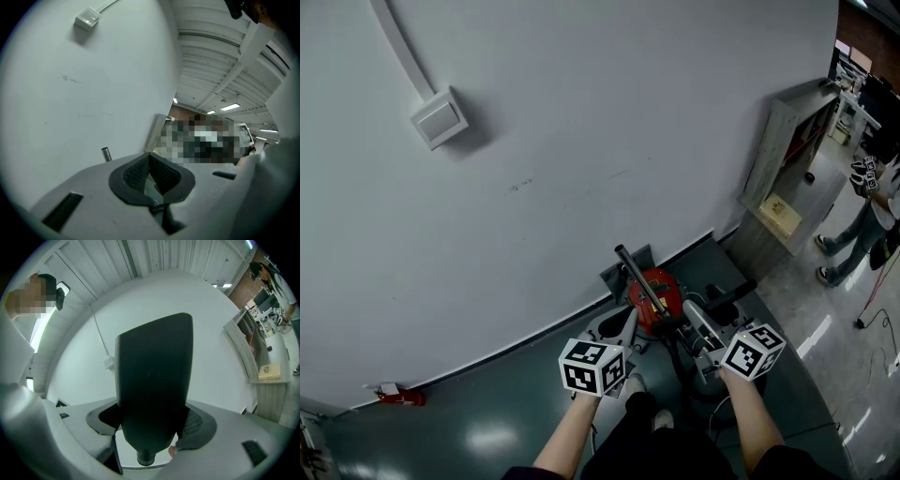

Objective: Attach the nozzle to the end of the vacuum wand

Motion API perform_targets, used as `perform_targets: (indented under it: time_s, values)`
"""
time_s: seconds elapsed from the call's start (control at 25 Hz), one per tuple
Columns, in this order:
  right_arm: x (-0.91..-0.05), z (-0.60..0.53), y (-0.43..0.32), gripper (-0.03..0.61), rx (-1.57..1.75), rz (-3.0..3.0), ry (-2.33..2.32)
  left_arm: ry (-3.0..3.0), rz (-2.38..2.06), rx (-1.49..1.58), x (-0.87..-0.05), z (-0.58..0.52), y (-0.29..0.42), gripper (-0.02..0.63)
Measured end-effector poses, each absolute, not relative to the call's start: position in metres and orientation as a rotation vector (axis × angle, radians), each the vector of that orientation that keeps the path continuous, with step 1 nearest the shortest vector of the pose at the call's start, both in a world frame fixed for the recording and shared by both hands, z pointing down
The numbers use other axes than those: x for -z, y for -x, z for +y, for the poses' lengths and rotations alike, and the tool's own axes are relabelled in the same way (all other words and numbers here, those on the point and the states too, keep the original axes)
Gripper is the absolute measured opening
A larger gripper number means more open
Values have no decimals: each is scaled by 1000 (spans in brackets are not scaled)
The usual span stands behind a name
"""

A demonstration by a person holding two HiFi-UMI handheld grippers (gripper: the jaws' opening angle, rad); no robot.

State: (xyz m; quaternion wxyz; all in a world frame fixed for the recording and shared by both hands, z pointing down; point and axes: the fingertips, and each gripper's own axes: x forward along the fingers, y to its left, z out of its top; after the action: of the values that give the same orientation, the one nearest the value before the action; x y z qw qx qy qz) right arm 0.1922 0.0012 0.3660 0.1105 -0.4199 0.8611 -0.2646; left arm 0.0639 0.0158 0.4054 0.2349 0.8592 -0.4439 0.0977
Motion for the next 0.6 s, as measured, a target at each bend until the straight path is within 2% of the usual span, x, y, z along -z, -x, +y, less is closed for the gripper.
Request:
perform_targets:
  time_s: [0.6]
  values:
    - [-362,-57,-152,341,785,2513,1314,-2323,-1144,-257,-422,-41,-23,4]
